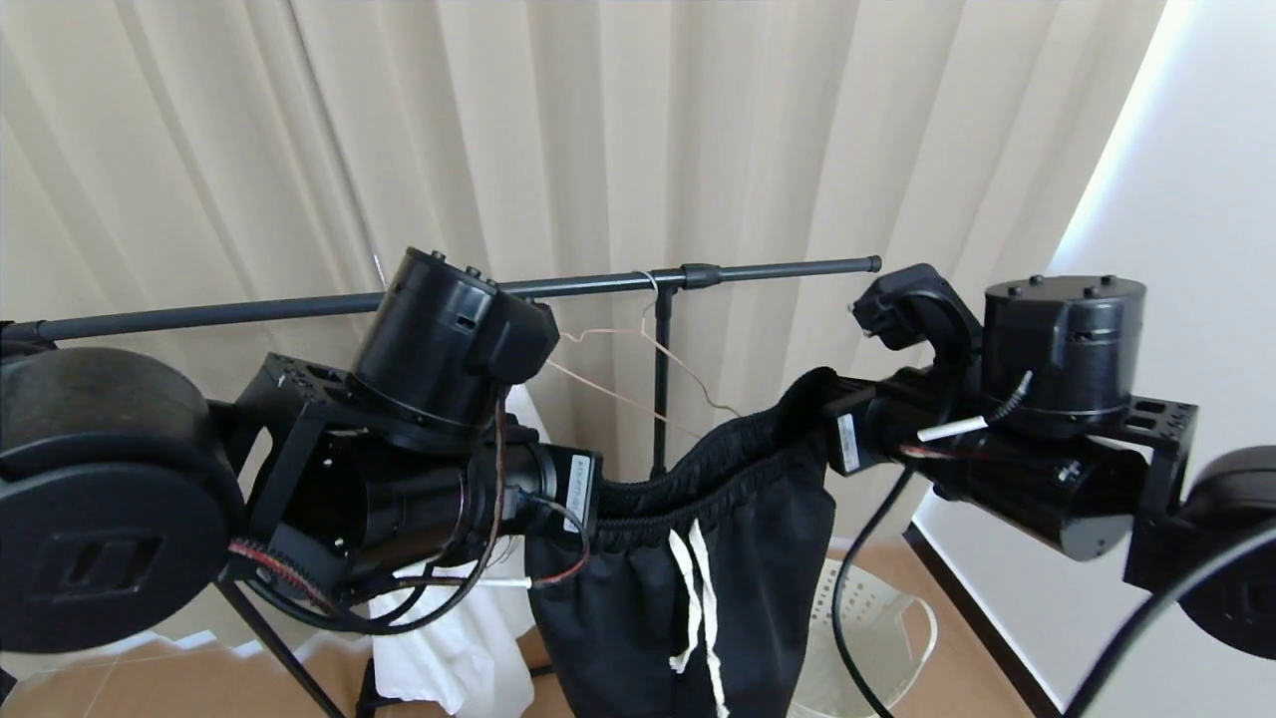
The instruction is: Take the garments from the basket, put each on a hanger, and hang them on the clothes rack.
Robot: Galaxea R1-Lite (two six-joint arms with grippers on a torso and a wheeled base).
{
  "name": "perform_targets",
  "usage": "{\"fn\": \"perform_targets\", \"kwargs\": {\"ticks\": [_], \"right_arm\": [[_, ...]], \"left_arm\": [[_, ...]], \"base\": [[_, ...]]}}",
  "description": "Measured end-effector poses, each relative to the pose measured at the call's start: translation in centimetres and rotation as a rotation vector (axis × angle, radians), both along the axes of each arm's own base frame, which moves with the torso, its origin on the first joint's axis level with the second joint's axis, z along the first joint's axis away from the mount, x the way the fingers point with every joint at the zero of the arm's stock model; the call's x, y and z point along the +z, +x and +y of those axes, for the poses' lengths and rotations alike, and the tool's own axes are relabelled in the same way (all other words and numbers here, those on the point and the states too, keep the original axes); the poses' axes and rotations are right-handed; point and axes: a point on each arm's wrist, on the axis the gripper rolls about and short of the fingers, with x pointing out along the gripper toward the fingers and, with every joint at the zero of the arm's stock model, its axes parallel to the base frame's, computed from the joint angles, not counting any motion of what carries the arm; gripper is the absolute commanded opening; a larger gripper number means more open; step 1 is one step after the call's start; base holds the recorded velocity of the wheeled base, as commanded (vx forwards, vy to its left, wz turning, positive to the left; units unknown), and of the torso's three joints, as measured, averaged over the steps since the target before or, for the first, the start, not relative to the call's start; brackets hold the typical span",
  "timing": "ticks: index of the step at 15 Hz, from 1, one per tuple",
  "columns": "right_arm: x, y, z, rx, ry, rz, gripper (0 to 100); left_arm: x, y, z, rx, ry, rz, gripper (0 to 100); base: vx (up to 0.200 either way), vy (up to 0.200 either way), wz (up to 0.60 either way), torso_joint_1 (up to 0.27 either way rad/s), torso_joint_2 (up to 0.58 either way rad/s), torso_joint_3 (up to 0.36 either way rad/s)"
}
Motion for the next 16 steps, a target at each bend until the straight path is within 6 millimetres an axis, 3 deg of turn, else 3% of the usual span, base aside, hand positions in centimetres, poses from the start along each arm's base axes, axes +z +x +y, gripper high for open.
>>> {"fn": "perform_targets", "kwargs": {"ticks": [4,8,12,16], "right_arm": [[1.5,4.4,2.4,-0.049,0.062,-0.068,0],[2.4,7.6,4.1,-0.066,0.118,-0.115,0],[2.1,9.5,4.8,-0.082,0.162,-0.125,0],[1.8,10.1,5.2,-0.092,0.2,-0.117,0]], "left_arm": [[-1.4,-2.6,-1.6,-0.063,-0.02,0.053,0],[-2.3,-4.3,-3.2,-0.101,-0.046,0.097,0],[-2.2,-5.6,-4.6,-0.131,-0.096,0.108,0],[-2.5,-5.9,-5.3,-0.139,-0.102,0.116,0]], "base": [[0.0,0.0,0.0,0.0,0.0,0.0],[0.0,0.0,0.0,0.0,0.0,0.0],[0.0,0.0,0.0,0.0,0.0,0.0],[0.0,0.0,0.0,0.0,0.0,0.0]]}}
